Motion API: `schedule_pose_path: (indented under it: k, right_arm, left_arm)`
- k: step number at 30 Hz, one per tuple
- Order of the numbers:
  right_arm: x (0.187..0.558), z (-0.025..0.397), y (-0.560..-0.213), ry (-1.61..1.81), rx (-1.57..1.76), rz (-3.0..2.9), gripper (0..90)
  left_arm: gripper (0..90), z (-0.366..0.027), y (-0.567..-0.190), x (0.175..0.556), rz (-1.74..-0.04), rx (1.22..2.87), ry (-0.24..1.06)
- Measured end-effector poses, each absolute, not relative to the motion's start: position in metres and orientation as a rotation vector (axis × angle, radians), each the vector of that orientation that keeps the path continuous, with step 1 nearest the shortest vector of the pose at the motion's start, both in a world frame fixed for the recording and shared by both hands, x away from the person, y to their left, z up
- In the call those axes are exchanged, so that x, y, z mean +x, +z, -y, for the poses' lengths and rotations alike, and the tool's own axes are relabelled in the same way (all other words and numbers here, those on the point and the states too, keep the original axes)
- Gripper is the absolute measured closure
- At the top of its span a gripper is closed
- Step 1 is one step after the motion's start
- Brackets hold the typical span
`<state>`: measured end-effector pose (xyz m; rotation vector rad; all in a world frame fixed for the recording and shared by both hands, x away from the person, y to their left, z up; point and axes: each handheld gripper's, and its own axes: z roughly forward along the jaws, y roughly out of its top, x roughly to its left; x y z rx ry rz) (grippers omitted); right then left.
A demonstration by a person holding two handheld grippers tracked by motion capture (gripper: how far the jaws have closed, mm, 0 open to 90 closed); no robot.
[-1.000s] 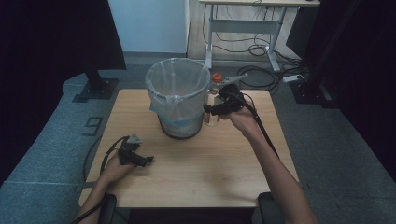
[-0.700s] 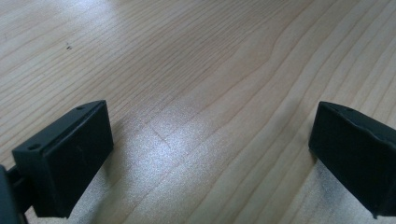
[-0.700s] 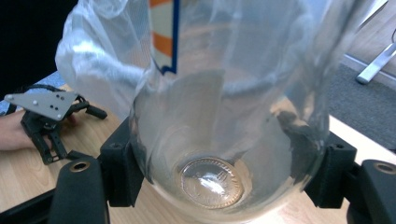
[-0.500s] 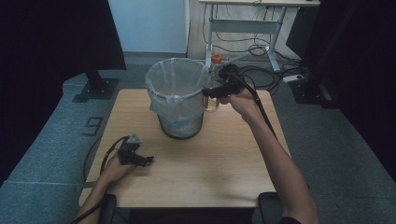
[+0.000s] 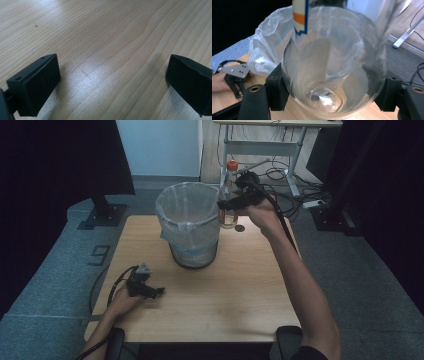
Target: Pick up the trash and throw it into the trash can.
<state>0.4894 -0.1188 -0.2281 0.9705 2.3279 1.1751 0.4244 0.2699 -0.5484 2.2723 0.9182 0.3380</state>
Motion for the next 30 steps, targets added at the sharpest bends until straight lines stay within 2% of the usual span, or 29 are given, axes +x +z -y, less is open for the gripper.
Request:
schedule_pose_path:
  k: [8, 14, 30]
  right_arm:
    - [0.496, 0.109, -0.205, 1.189, 0.949, -2.284, 27.5]
    - [0.504, 0.094, -0.204, 1.201, 0.934, -2.282, 27.4]
    - [0.538, 0.039, -0.234, 1.231, 0.912, -2.269, 27.4]
  left_arm:
    - [0.0, -0.270, -0.548, 0.425, -0.916, 2.272, 0.337]
    - [0.0, -0.270, -0.548, 0.425, -0.916, 2.273, 0.337]
    - [0.0, -0.270, -0.548, 0.425, -0.910, 2.277, 0.335]
